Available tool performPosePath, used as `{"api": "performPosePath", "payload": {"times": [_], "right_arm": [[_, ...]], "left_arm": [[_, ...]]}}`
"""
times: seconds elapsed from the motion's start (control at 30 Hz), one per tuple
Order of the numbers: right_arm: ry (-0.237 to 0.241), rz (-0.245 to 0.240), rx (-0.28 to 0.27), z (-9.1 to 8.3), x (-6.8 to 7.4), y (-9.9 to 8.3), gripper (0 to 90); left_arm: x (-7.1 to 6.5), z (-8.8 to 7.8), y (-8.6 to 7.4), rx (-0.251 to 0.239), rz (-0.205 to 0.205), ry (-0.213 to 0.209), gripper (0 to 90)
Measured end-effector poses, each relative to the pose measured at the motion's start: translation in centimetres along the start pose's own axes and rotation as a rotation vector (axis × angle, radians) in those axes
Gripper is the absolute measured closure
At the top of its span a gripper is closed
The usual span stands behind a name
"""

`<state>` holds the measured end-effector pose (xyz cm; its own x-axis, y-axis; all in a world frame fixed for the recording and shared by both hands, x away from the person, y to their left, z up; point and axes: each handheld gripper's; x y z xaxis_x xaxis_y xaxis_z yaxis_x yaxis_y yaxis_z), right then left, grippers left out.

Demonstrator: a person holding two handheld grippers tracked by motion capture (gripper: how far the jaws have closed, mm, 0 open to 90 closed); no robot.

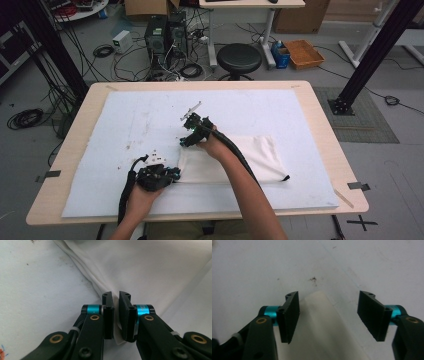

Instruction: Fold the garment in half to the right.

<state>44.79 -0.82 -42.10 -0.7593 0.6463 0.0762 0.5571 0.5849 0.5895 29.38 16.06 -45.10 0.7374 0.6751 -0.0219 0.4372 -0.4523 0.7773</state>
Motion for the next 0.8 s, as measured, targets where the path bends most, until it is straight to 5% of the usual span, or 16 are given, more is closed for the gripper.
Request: {"api": "performPosePath", "payload": {"times": [0.07,0.27,0.43,0.67,0.8], "right_arm": [[-0.010,-0.057,0.044,0.7,0.4,0.1,55.2],[-0.017,-0.112,0.055,0.6,1.1,0.1,81.9],[-0.011,-0.114,0.030,0.2,1.0,0.2,84.6],[0.030,-0.072,-0.092,-2.5,0.2,-0.4,84.9],[0.046,-0.044,-0.144,-3.9,-0.5,-1.0,84.9]], "left_arm": [[0.0,0.0,0.0,0.002,0.001,0.000,82.3],[0.0,0.0,0.2,0.013,0.002,0.006,83.7],[-0.1,-0.3,0.4,0.004,0.002,0.007,84.9],[-0.3,-1.4,1.7,-0.158,-0.056,-0.078,85.1],[-0.7,-1.3,2.5,-0.202,-0.054,-0.117,85.1]]}}
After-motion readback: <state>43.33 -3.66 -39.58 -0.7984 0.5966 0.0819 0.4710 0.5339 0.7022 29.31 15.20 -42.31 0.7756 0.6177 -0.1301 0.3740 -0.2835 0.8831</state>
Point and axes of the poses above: each handheld gripper's, and its own axes: z roughly forward along the jaws, y roughly out of its top, x roughly to its left, and after that the axes turned 11 degrees about z, right-handed
